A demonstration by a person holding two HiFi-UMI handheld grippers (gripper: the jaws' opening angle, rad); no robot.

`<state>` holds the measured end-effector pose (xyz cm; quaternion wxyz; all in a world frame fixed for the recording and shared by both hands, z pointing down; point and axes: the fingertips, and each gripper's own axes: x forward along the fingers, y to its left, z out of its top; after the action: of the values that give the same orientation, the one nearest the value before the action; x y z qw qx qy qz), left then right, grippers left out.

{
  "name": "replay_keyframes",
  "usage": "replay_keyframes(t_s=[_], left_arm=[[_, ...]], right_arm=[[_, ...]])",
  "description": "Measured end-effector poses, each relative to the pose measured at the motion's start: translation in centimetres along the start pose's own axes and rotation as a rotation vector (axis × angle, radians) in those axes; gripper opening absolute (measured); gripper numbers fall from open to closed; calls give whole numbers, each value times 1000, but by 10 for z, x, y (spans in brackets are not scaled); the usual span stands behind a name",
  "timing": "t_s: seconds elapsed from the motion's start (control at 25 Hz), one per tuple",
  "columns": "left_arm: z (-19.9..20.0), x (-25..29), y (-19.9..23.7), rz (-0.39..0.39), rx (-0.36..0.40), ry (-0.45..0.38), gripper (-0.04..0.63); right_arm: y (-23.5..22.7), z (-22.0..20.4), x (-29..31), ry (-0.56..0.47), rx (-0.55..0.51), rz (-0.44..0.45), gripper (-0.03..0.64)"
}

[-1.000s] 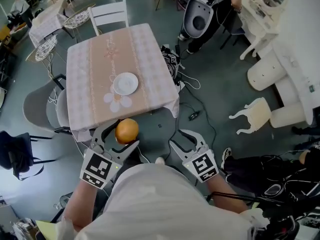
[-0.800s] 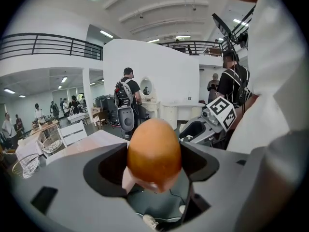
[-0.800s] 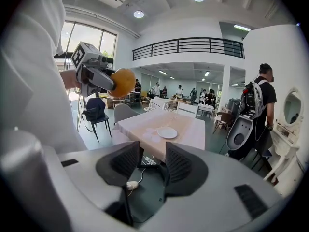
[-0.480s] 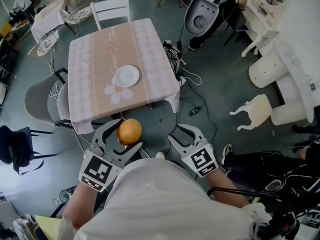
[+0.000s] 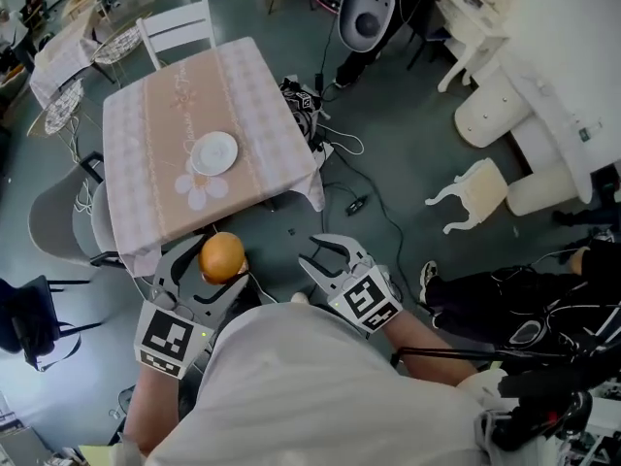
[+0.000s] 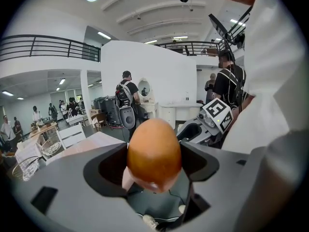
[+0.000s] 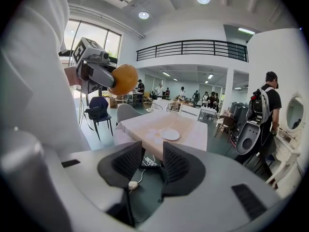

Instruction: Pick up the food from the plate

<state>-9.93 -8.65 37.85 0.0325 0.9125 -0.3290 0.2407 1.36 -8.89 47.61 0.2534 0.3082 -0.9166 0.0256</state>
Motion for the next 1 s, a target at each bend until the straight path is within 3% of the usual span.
replay_keyframes(t_s=[1.0], left_arm=[[-19,-4,7,28,-39,21,348]], right_arm=[[12,0,15,9,-22,22,92]])
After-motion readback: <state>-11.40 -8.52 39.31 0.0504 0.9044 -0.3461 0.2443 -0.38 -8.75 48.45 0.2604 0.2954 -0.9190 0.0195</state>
